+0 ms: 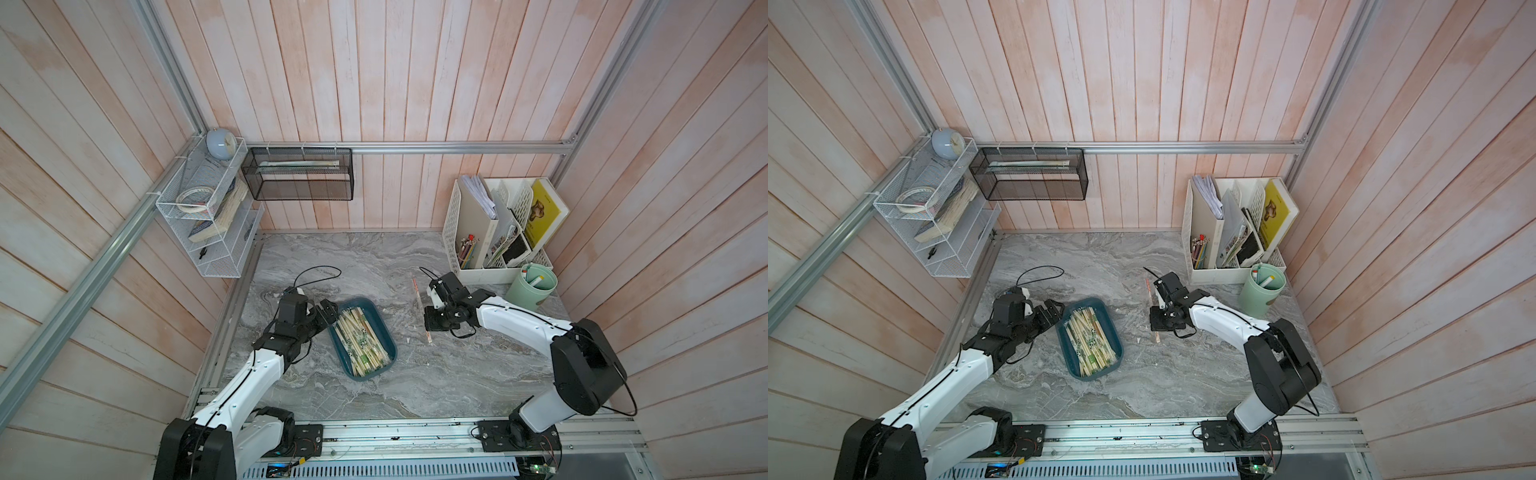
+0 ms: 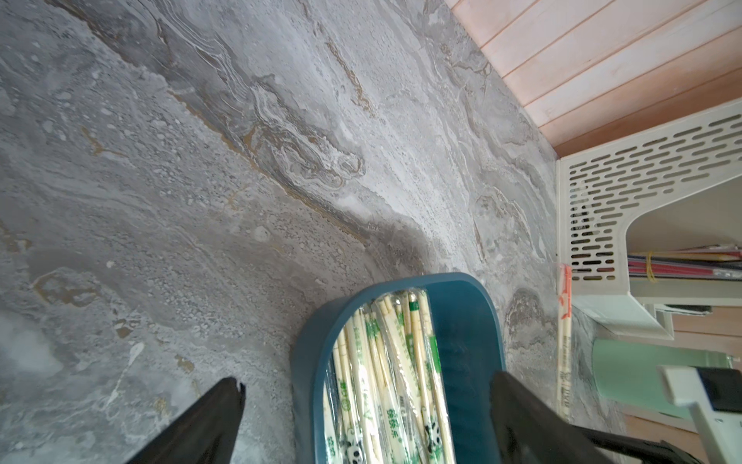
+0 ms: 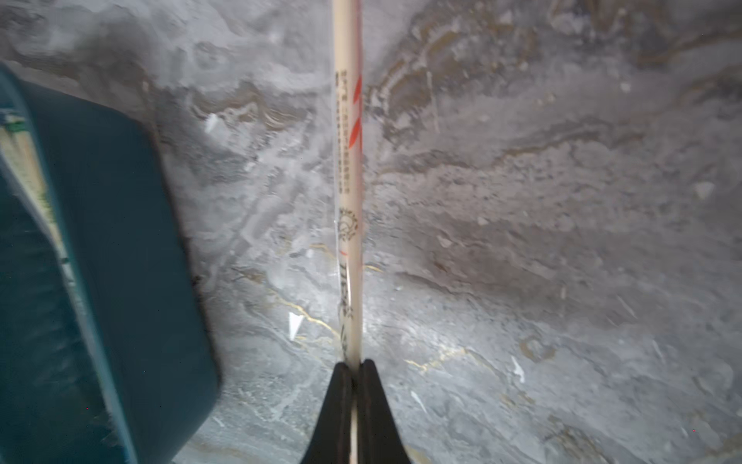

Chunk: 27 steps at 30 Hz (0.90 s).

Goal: Take the paired disposable chopsticks out of the storage box
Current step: Place the paired disposable chopsticks at the center of the board.

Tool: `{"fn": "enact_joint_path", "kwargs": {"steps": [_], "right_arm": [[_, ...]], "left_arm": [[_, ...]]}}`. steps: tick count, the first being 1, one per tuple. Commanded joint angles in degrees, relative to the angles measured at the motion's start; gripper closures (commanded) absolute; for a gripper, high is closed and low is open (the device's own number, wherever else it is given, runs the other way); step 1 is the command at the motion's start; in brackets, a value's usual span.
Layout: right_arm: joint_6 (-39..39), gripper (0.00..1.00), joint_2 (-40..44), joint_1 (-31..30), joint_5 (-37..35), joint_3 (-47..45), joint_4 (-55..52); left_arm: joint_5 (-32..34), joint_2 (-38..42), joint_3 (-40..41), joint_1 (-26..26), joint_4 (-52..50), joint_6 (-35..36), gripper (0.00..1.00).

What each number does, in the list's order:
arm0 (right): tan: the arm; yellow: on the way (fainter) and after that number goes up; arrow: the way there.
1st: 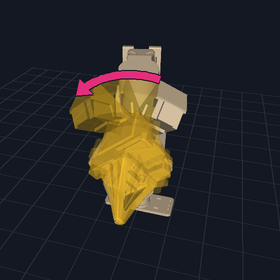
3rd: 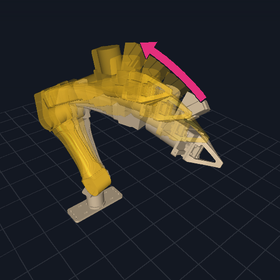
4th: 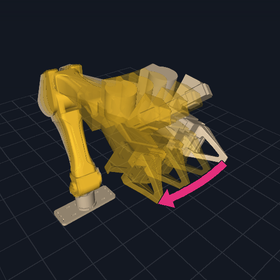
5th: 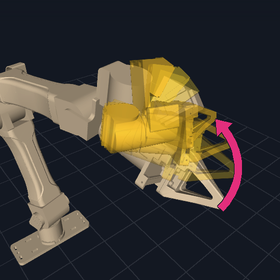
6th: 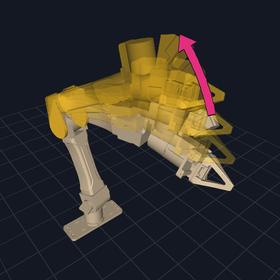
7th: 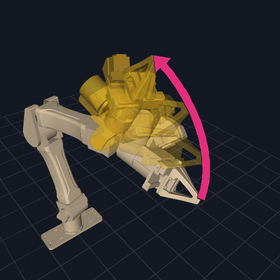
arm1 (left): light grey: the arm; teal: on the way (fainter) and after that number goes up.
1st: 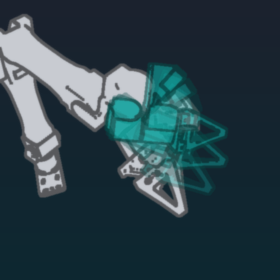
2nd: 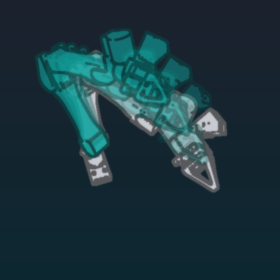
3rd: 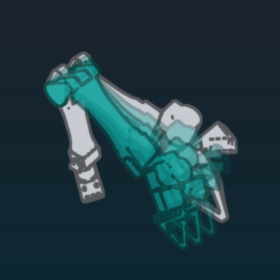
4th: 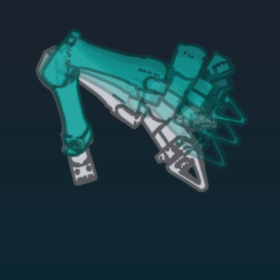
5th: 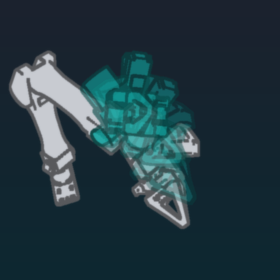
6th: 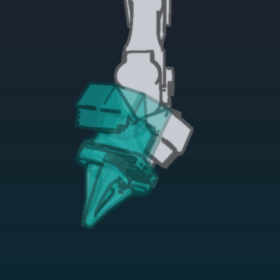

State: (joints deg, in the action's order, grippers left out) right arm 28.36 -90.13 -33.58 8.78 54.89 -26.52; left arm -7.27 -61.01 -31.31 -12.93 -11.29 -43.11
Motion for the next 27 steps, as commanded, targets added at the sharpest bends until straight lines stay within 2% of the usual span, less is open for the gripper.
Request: {"fn": "enact_joint_path", "kwargs": {"steps": [1,13,17,22,27], "right_arm": [[-0.3,1.00,2.1,1.6,-1.7,-3.6,1.6],[0.8,1.00,4.3,6.1,-4.8,-10.1,2.7],[0.6,0.88,4.5,7.0,-5.6,-10.2,2.2],[0.5,0.66,6.0,7.4,-6.3,-9.6,1.3],[0.3,0.54,7.9,7.3,-5.8,-7.8,-0.7]], "left_arm": [[-0.2,-0.2,-1.4,-2.0,-1.1,-0.4,0.00],[0.4,-4.6,-0.7,-5.2,3.1,-2.6,0.00],[0.2,-5.6,-0.8,-5.4,4.4,-2.8,0.00],[-0.4,-6.9,-0.9,-5.4,6.4,-2.8,0.00],[-0.6,-8.0,-1.3,-5.4,8.0,-2.6,0.00]]}}
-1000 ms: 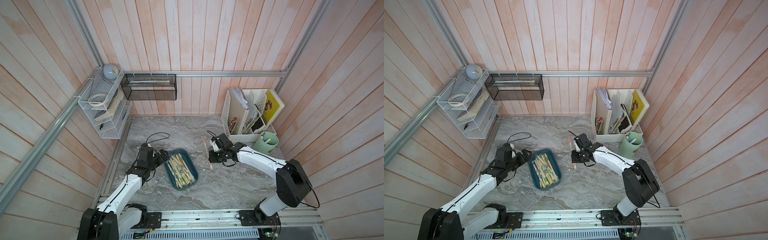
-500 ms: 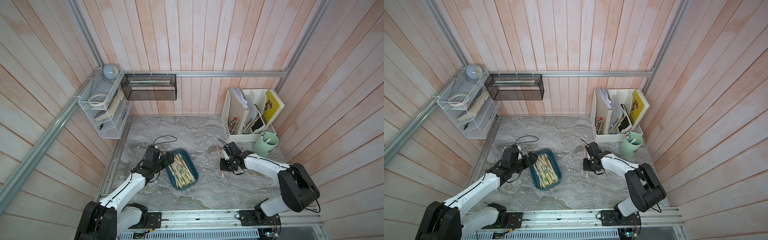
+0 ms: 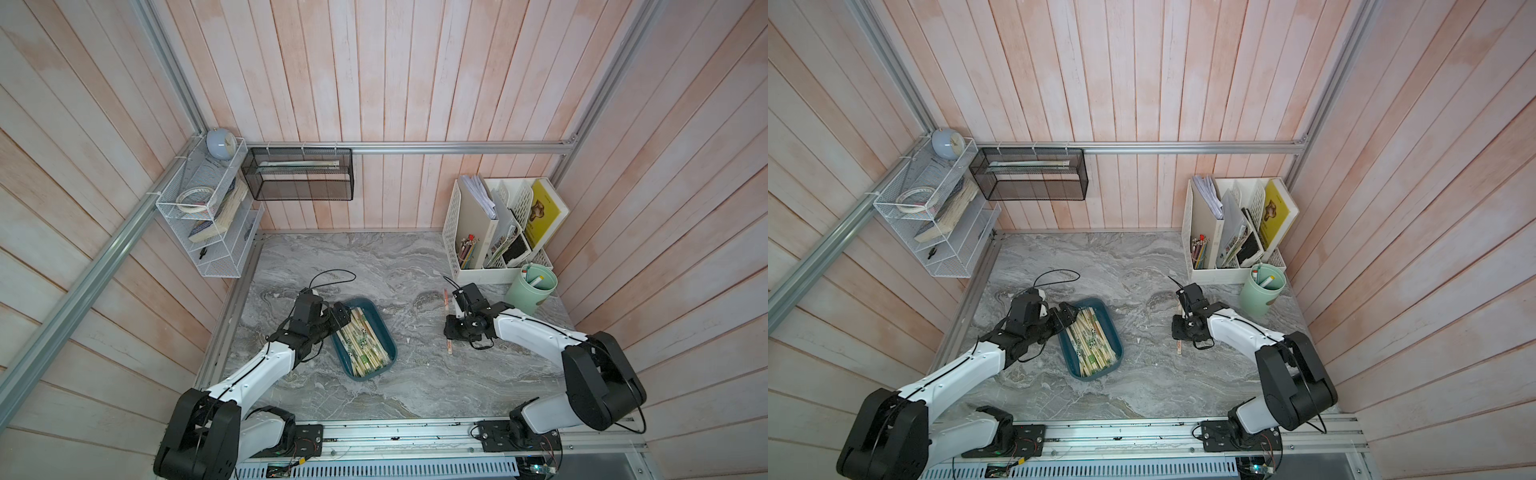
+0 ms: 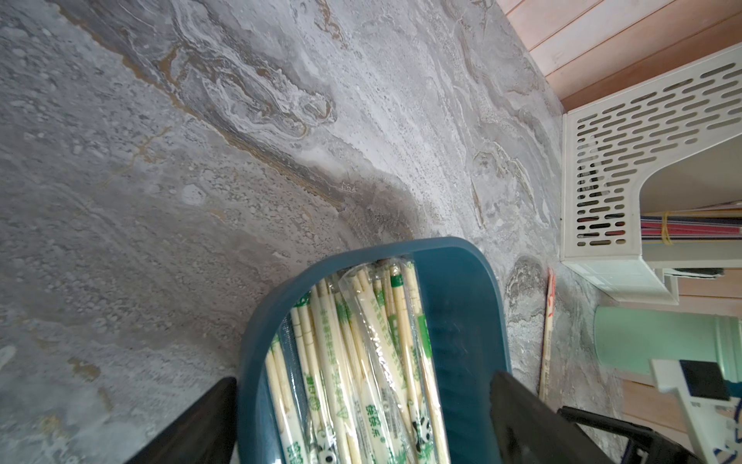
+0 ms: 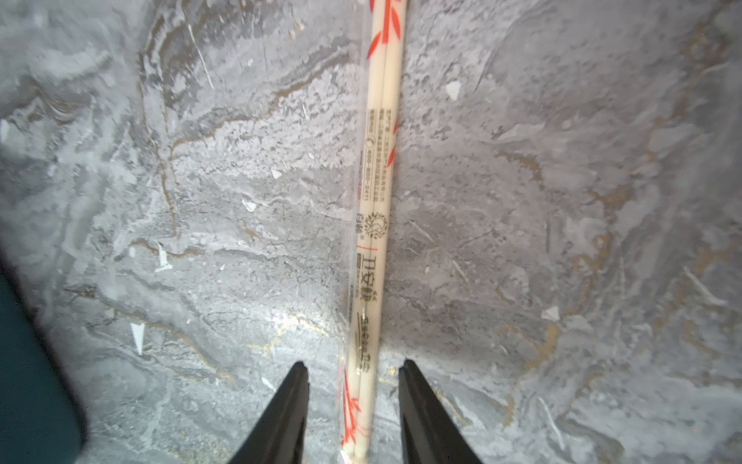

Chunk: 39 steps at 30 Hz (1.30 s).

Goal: Take the paired disposable chopsticks out of the storage box
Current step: Place the paired disposable chopsticks at the center of the board, then adjust the storage box at the center of the board.

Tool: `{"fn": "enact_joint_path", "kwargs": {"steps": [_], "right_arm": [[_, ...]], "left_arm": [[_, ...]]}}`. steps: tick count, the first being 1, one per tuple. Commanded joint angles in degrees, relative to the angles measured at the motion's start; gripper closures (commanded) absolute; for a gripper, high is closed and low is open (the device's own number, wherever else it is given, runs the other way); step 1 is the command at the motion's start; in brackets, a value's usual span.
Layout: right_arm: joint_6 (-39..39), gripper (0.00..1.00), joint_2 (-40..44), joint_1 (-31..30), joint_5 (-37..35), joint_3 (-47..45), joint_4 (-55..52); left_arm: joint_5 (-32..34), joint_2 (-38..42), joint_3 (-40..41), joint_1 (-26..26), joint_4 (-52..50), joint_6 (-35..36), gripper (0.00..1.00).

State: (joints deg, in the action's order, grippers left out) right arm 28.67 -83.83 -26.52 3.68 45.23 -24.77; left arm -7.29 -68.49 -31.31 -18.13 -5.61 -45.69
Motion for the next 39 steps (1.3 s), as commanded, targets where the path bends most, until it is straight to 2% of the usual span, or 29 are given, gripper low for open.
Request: {"fn": "enact_joint_path", "kwargs": {"steps": [1,11,16,22,33,39], "right_arm": [[-0.1,0.48,2.1,0.2,-0.1,2.2,-2.7],[-1.0,0.03,7.6,0.2,13.2,4.2,0.6],[0.7,0.02,10.3,0.2,23.2,3.9,5.4],[3.2,0.02,11.3,0.1,29.8,3.5,9.6],[4.5,0.02,9.7,-2.3,31.2,5.1,10.1],[3.0,0.05,6.2,-7.5,25.2,9.3,6.2]], "left_arm": [[-0.7,-0.7,-1.3,-0.2,2.7,0.0,0.00],[-2.7,-3.0,-1.8,-0.2,6.3,-0.7,0.00],[-3.5,-4.2,-2.6,-0.3,7.5,-1.0,0.00],[-4.5,-6.2,-3.9,-0.3,9.0,-1.2,0.00],[-5.8,-11.2,-8.1,-1.5,12.2,-1.9,0.00],[-5.6,-12.2,-9.4,-2.0,11.9,-1.6,0.00]]}}
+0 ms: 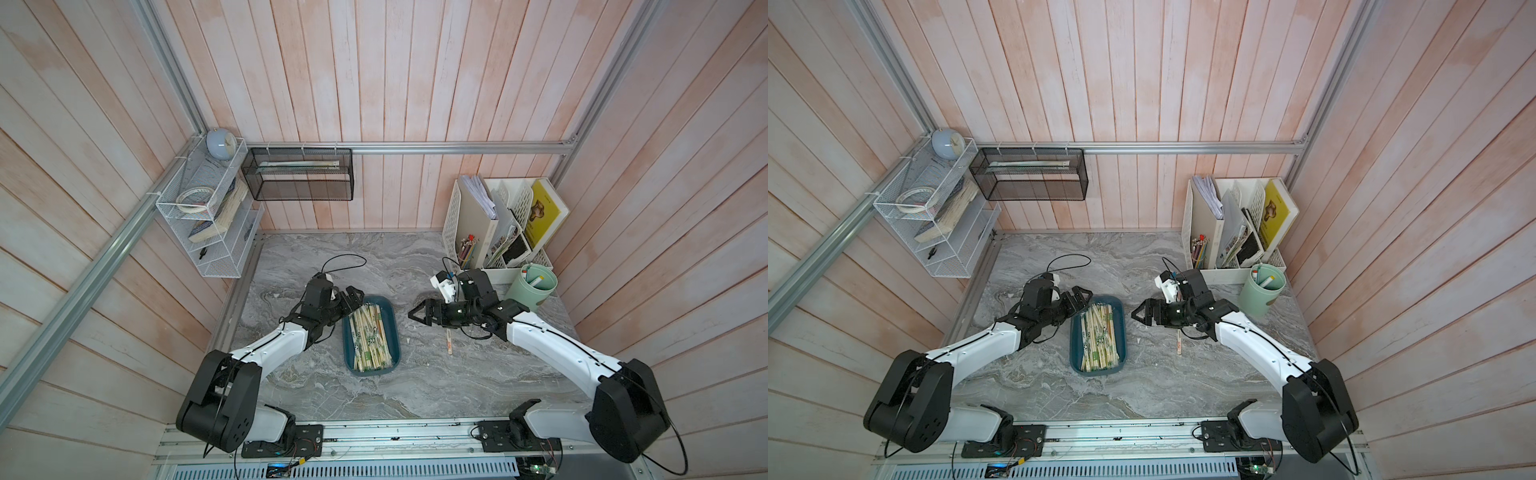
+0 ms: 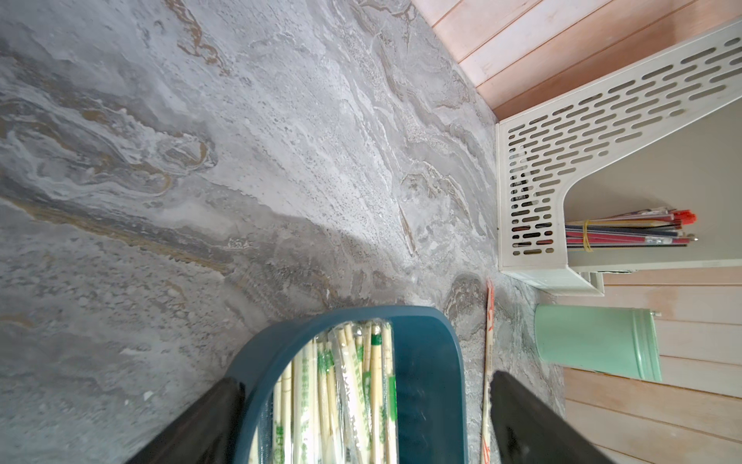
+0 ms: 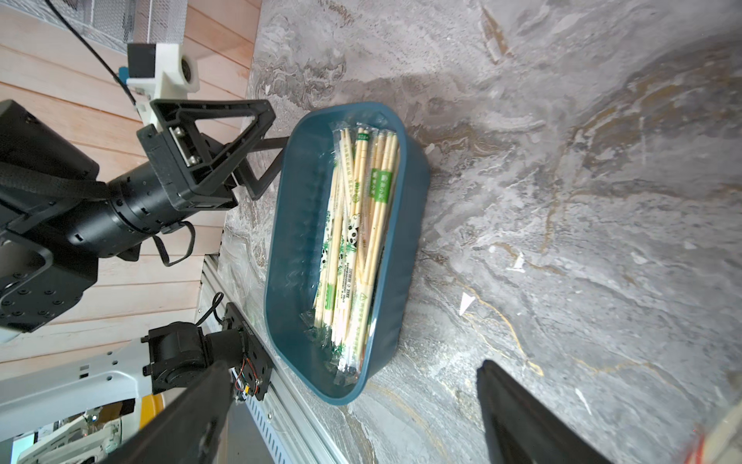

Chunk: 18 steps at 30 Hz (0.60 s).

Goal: Take the paired disposable chopsticks out of the storage box
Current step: Adjust the storage box at the center of the board.

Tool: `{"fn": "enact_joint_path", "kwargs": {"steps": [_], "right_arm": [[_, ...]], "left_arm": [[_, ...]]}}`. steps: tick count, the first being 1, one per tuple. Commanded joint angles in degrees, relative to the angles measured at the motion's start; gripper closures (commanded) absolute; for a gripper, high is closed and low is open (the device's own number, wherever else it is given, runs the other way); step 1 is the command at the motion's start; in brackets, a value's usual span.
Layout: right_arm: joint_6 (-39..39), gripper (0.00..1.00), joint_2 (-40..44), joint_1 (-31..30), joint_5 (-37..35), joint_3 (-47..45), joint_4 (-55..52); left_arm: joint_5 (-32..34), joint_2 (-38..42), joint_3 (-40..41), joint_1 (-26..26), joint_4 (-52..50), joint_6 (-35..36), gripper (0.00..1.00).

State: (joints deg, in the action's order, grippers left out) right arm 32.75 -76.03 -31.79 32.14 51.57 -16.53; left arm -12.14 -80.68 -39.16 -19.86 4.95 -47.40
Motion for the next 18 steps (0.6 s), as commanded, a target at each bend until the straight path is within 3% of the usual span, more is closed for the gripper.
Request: {"fn": "enact_joint_path", "kwargs": {"steps": [1,6,9,13,18], "right_arm": [[-1.6,0.07,-2.6,-3.7,-4.9,4.3,-3.3],[-3.5,0.18,-8.5,-9.9,-13.0,10.9,-9.0],[-3.9,0.30,-12.0,-12.6,-16.4,14.2,-11.2],[-4.5,0.47,-15.9,-15.2,-19.0,17.8,-12.7],[-5.3,0.60,-20.5,-17.8,-22.1,21.6,-14.5]], "left_arm": [[-0.2,0.3,-1.6,-0.3,0.6,0.4,0.00],[5.9,3.4,-2.4,0.1,-6.2,1.8,0.00],[8.4,5.7,-2.1,1.6,-9.9,2.1,0.00],[8.5,8.7,-0.4,5.2,-13.2,2.5,0.00],[8.7,12.5,2.1,7.5,-15.0,3.5,0.00]]}}
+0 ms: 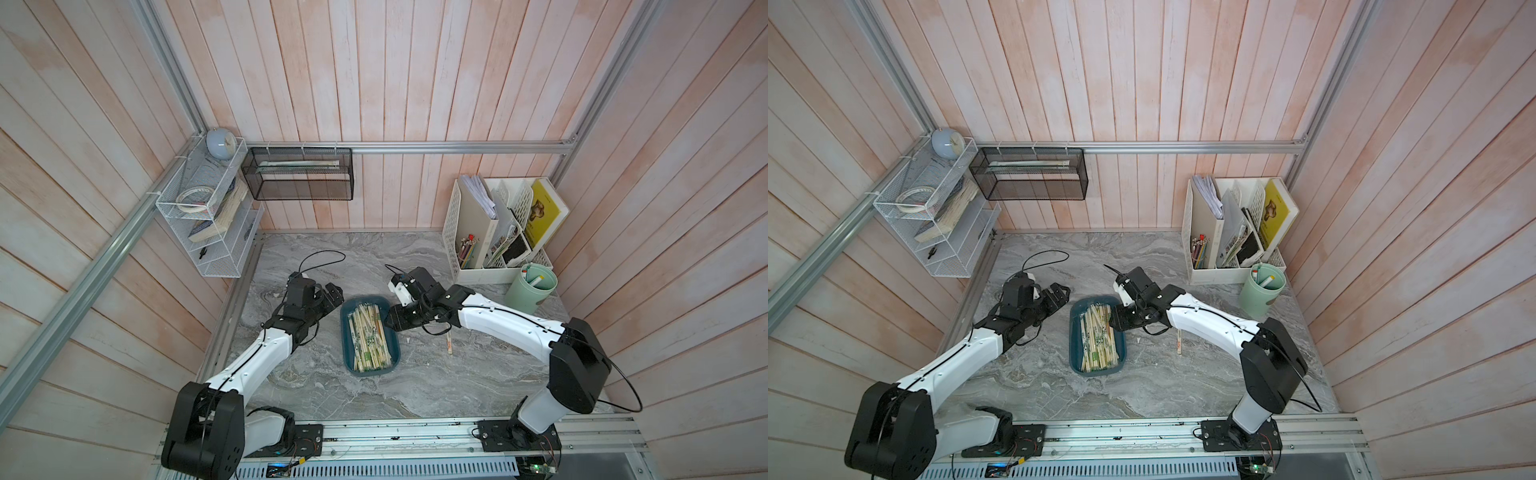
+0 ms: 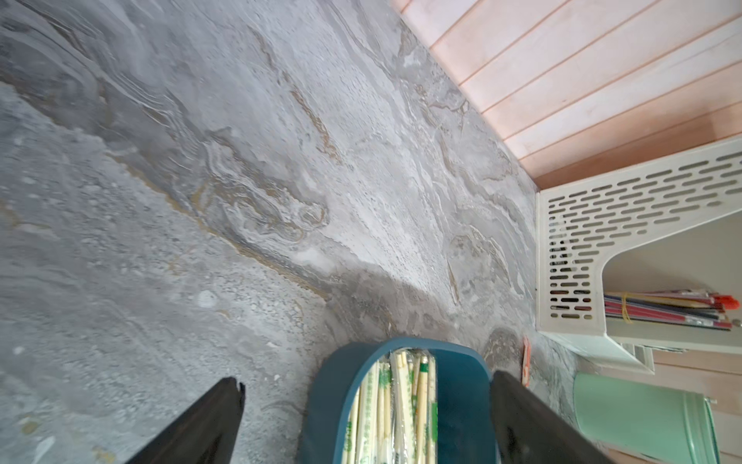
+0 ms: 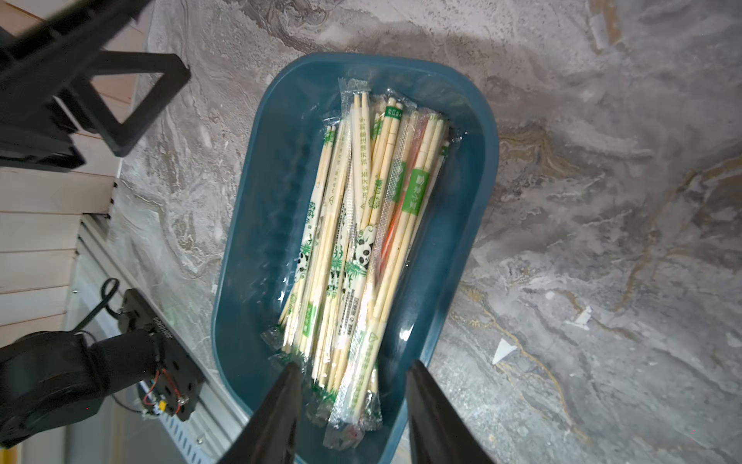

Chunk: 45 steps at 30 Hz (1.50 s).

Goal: Take the paired disposable chopsticks out of the storage box
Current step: Adjust the storage box at the center of the board, then pick up the paired disposable chopsticks from the storage box.

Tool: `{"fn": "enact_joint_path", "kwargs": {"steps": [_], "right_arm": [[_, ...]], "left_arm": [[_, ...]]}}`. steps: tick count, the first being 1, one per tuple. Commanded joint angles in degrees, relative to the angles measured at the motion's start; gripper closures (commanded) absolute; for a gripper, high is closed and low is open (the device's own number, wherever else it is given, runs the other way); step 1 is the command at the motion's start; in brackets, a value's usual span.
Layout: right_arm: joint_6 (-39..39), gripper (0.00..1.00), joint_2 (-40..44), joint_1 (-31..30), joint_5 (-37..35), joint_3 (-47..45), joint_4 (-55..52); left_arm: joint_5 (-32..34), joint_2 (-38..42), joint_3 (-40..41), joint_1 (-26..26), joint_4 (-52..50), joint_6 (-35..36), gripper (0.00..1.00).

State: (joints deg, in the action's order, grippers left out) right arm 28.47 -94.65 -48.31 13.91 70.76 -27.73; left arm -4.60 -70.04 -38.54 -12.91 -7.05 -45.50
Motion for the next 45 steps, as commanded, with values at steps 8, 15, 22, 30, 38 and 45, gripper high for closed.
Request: {"fn": "enact_joint_path", "kwargs": {"steps": [8,15,22,30,38,45], "right_arm": [[-2.1,0.65,-8.4,-4.6,-7.7,7.2,-5.5],[-3.1,0.70,-13.3,-6.8,-9.4,10.6,-7.1],[-3.5,0.71,-16.2,-7.6,-10.4,12.2,-7.7],[-3.9,0.75,-18.5,-8.1,-10.7,13.3,-7.9],[-4.2,0.76,-20.3,-8.4,-10.8,14.1,-8.2],[-4.2,0.84,-20.1,-8.5,-11.3,14.0,-8.5]], "left_arm": [[2.0,4.6,3.6,1.1,-4.1,2.1,0.00],[2.2,5.5,4.8,1.3,-4.1,2.2,0.00],[1.9,6.1,5.8,1.4,-3.8,1.8,0.00],[1.4,6.4,6.4,1.5,-2.9,1.7,0.00],[1.1,6.7,7.2,1.5,-2.2,1.4,0.00],[0.6,6.8,7.4,1.5,-1.6,1.4,0.00]]}}
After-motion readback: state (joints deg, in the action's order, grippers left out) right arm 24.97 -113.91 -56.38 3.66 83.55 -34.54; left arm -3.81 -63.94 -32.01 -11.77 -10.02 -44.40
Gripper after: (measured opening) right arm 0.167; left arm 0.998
